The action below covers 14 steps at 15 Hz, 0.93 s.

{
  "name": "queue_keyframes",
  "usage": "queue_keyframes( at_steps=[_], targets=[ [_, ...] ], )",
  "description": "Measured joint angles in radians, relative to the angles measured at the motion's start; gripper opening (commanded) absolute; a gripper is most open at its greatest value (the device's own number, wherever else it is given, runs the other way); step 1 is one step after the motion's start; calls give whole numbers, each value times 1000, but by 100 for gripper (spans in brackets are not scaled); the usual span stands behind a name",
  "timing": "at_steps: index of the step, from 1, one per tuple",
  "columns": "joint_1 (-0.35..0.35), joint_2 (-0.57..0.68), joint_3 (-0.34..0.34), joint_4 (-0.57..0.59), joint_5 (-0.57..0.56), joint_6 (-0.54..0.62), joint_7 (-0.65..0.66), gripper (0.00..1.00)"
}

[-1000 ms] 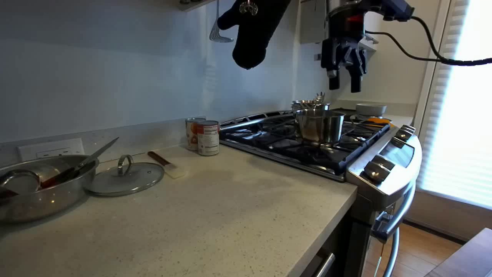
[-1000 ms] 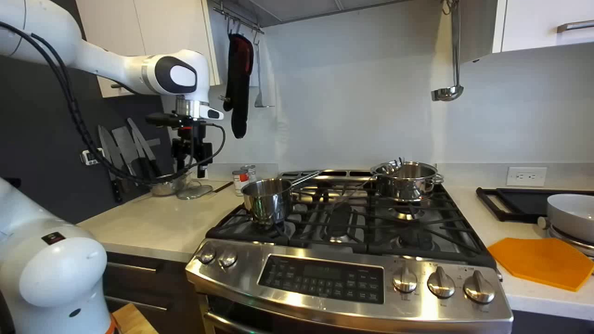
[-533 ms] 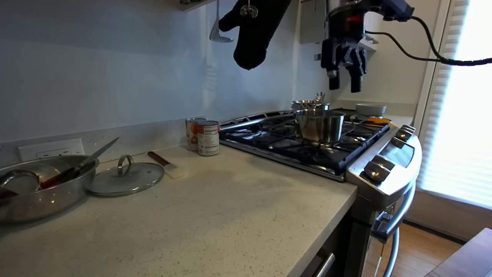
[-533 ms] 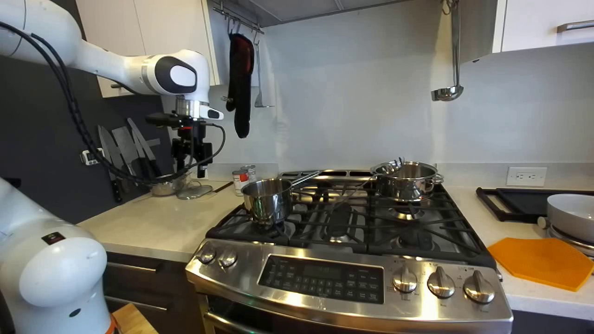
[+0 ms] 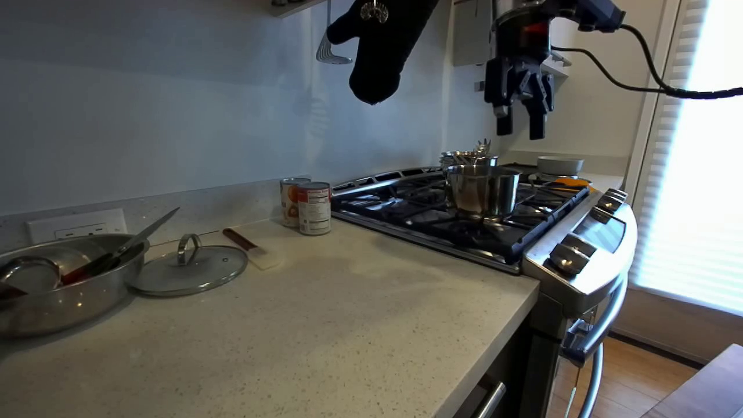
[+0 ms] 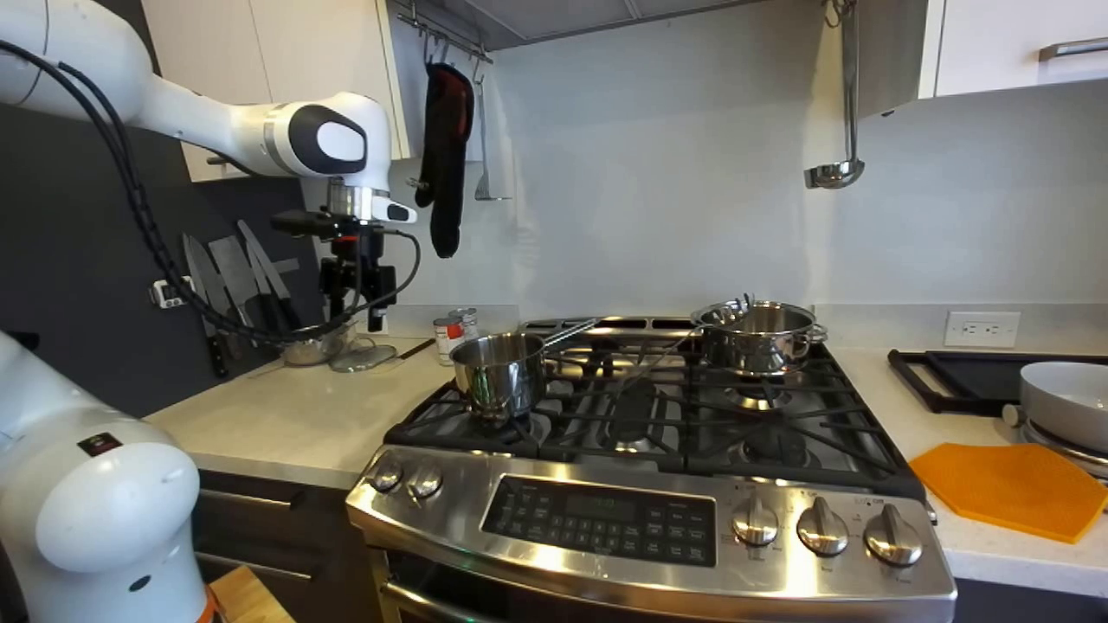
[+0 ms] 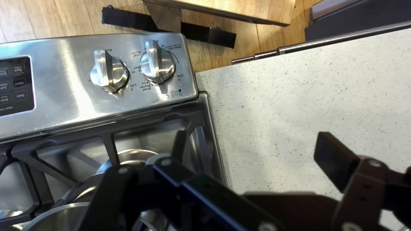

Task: Put the lid on the pot

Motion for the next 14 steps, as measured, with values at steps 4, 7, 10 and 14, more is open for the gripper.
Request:
queue_keyframes(
  at_steps=[4, 7, 10, 14],
  targets=[
    [20, 41, 86, 69, -5, 0, 12, 100],
    [54, 109, 177, 147, -9, 2, 56, 100],
    [85, 192, 248, 227, -30, 3, 97, 100],
    [131, 338, 332, 347, -99, 3, 178, 100]
  ],
)
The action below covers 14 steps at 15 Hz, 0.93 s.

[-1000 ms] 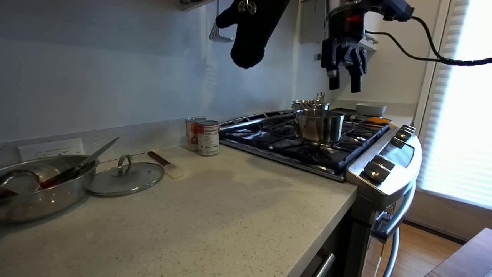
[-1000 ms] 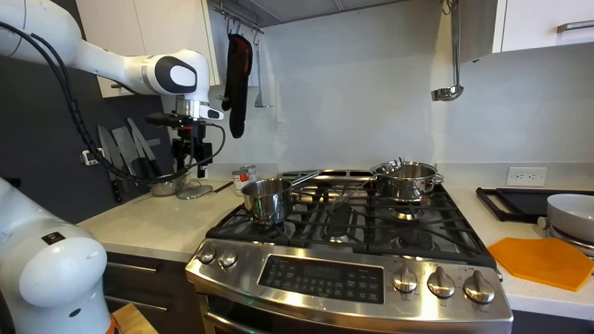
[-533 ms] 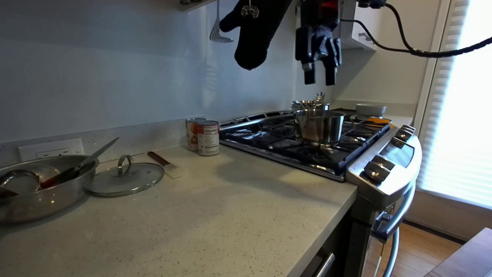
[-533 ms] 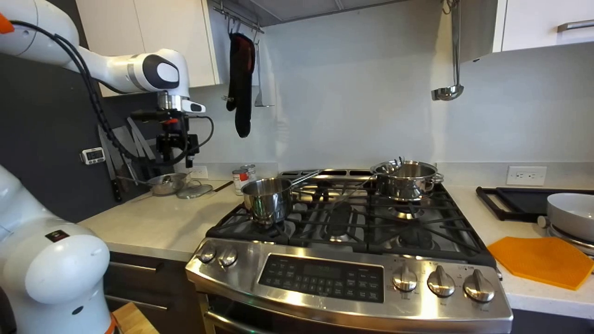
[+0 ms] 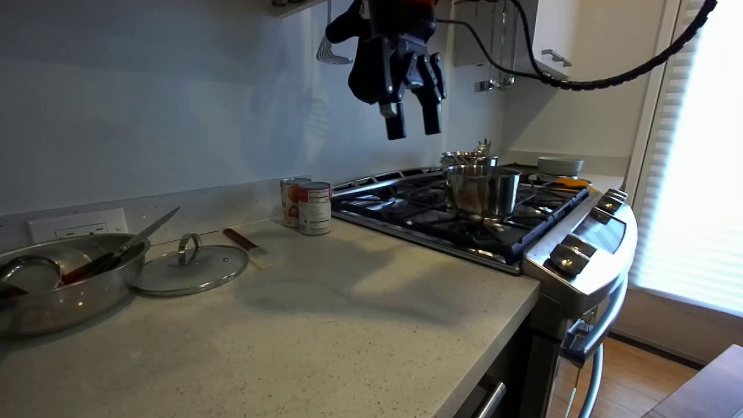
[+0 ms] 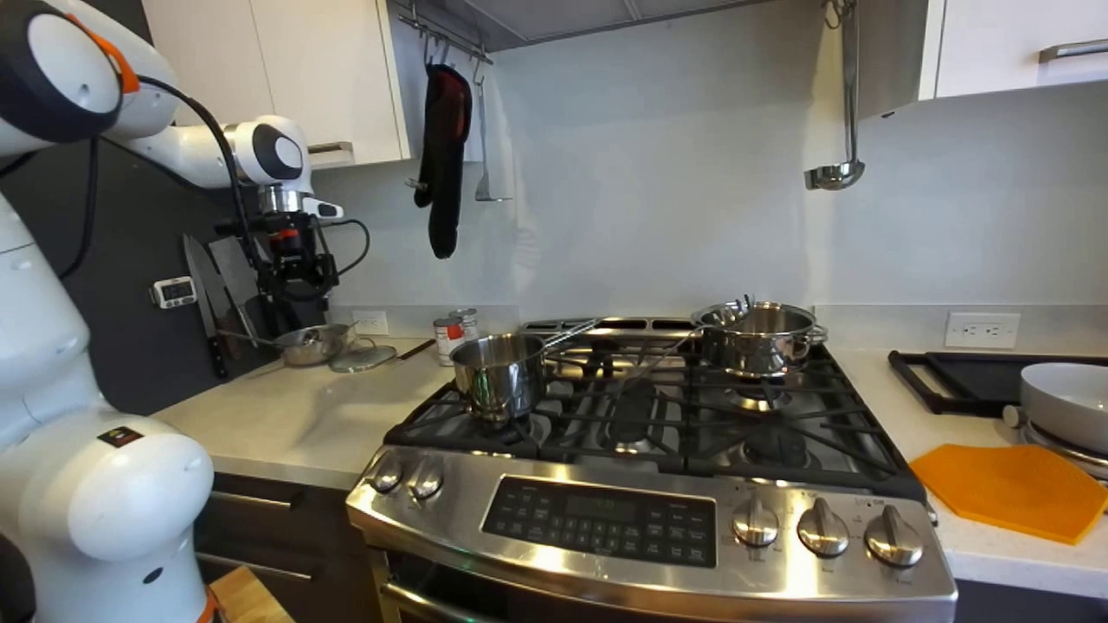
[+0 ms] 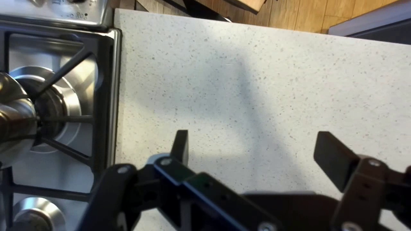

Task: Put the lid on the pot

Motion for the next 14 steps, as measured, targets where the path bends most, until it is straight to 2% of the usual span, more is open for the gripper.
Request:
queue_keyframes(
  at_steps=[5, 14],
  targets=[
    [76, 175, 41, 130, -95, -3, 99, 100],
    [83, 171, 23, 135, -95, -3, 97, 100]
  ],
)
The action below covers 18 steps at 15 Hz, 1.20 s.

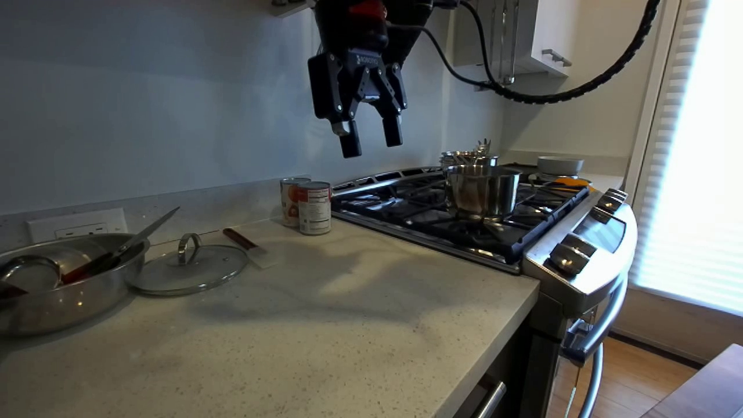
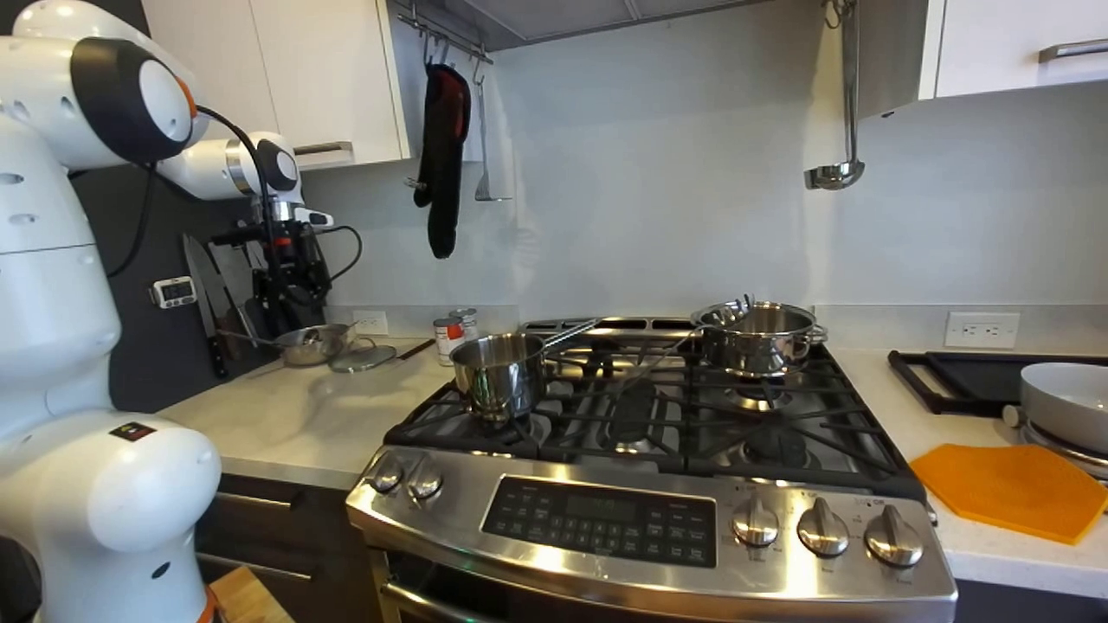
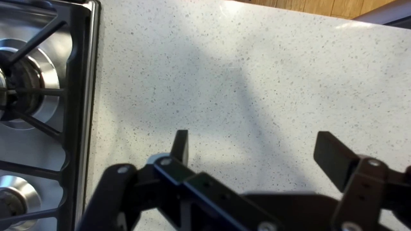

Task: Put the lid on the pot

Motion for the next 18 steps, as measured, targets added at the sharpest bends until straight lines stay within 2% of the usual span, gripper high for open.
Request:
queue_keyframes(
  at_steps=[4, 7, 10, 12, 14, 18],
  targets=[
    [24, 35, -1, -3, -1, 103, 6, 100],
    [49, 91, -2, -31, -2, 276, 59, 100],
    [69, 142, -19, -81, -66, 471, 172, 100],
    [91, 177, -43, -105, -160, 579, 266, 100],
    [125, 211, -78, -111, -301, 658, 388, 100],
    [200, 262, -150, -85, -570, 718, 620, 100]
  ],
)
